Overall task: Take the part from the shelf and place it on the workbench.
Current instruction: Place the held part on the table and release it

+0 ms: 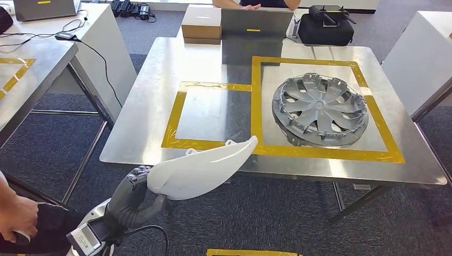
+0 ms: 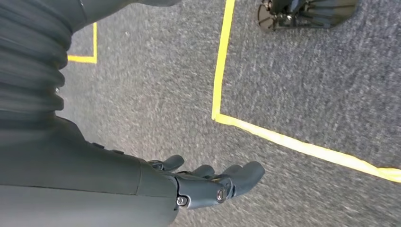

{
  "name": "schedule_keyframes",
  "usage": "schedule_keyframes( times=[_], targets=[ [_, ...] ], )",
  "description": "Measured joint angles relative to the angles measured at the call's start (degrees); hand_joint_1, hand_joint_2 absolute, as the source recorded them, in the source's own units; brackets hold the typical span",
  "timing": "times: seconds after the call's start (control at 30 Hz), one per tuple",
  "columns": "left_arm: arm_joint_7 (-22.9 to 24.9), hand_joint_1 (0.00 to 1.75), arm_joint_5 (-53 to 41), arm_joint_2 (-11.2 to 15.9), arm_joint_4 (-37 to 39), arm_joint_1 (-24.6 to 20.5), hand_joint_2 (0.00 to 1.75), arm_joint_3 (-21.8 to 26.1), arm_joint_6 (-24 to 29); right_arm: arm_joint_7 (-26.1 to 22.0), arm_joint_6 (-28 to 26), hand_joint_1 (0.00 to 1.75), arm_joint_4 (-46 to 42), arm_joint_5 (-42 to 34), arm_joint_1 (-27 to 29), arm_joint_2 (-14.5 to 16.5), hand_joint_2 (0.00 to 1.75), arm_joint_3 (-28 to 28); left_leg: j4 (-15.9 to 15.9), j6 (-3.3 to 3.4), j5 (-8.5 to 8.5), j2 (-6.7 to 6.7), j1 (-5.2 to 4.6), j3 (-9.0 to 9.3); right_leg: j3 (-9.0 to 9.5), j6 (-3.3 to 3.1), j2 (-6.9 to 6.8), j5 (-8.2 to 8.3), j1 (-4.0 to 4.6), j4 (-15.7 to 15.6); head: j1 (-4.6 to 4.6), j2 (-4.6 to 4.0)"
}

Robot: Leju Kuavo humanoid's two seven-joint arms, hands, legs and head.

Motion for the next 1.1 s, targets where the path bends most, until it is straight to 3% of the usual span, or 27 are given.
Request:
schedule_keyframes(
  times=[0.17, 0.27, 0.83, 1.1],
  targets=[
    [-0.08, 1.75, 0.15, 1.96, -1.97, -0.35, 1.75, -1.7, 7.29, -0.97, 0.8, 0.0, -0.01, -1.19, 0.84, -0.11, 1.75, 0.17, -0.01, -0.02, -0.01, 0.0, 0.01, 0.0, -0.01, -0.03, 0.0, -0.02, 0.07, 0.0, 0.0, 0.0],
    [-0.11, 1.75, -0.2, 2.73, -3.7, -0.73, 1.75, -2.51, 8.54, -1.11, 0.86, 0.0, 0.01, -1.3, 1.37, -0.19, 1.75, 0.17, -0.01, -0.05, -0.03, 0.01, 0.01, 0.0, -0.01, -0.04, 0.02, -0.03, 0.07, 0.01, 0.0, 0.0],
    [-0.14, 1.75, -3.15, 3.85, -8.02, 0.45, 1.75, -2.13, 7.78, -1.53, 0.32, 0.0, 0.01, 0.18, -0.92, 0.08, 1.75, 0.44, -0.01, -0.05, -0.03, 0.0, 0.01, 0.02, 0.02, -0.06, 0.01, -0.04, 0.07, 0.01, 0.0, 0.0],
    [0.03, 1.75, -2.89, 1.91, -8.28, 0.78, 1.75, -2.1, 5.71, -2.27, -0.01, 0.0, 0.01, -0.21, -1.17, 1.1, 1.75, 0.46, -0.02, -0.05, -0.04, 0.02, 0.0, 0.0, 0.03, -0.06, 0.02, -0.04, 0.06, 0.01, 0.01, 0.0]
  ],
)
